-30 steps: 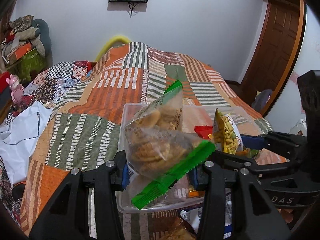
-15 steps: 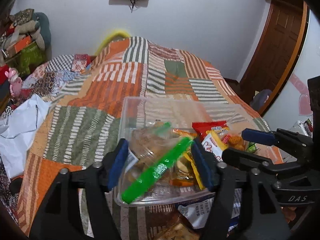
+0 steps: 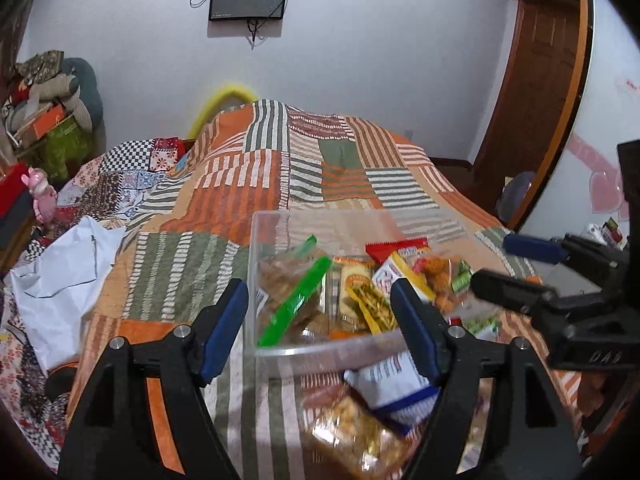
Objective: Organize snacks
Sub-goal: 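Grasp the cracker pack with the left tool while the right tool grasps the square bread-biscuit pack, then carry both packs over the clear box and release them inside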
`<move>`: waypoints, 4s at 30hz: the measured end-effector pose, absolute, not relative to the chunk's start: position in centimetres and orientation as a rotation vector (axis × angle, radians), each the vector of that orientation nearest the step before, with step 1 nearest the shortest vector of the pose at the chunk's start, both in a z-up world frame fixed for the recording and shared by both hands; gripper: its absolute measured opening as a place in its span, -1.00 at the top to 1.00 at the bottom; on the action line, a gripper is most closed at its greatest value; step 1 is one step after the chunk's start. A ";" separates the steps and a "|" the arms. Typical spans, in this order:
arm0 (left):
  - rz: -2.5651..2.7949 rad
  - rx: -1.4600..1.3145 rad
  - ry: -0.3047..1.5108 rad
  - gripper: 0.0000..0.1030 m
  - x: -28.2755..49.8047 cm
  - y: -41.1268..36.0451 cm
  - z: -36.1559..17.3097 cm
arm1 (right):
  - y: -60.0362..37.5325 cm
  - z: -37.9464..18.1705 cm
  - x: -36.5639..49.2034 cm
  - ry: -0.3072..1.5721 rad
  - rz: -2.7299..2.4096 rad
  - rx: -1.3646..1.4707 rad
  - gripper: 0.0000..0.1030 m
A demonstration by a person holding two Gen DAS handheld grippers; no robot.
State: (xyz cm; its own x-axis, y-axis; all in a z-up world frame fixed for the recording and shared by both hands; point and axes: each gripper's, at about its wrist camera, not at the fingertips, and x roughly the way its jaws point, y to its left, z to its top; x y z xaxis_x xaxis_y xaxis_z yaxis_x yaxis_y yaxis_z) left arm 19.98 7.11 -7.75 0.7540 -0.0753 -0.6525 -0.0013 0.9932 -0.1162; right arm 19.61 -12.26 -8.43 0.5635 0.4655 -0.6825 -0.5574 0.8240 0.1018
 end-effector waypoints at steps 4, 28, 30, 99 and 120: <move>-0.029 -0.088 0.718 -0.53 18.2 6.8 -7.7 | -12.9 -8.2 17.9 0.743 0.611 -0.137 -0.43; -0.011 -0.080 0.880 -0.61 9.9 6.7 -13.8 | -13.7 -15.0 11.0 0.880 0.632 -0.091 -0.51; -0.006 -0.078 0.892 -0.61 9.3 6.6 -14.4 | -13.2 -15.2 10.6 0.886 0.647 -0.104 -0.51; 0.006 -0.090 0.921 0.11 15.4 5.3 -16.1 | -20.5 -12.5 10.9 0.777 0.485 0.069 -0.49; -0.091 -0.097 0.724 0.11 17.6 2.1 -8.3 | -17.1 -8.9 15.8 0.647 0.504 0.048 -0.49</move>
State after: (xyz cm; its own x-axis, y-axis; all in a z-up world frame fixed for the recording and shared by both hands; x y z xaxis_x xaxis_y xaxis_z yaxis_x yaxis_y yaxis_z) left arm 17.57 2.08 -8.27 0.7453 -0.1166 -0.6564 0.0497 0.9916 -0.1197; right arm 15.76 -17.08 -8.88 0.6822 0.4641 -0.5650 -0.4350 0.8787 0.1967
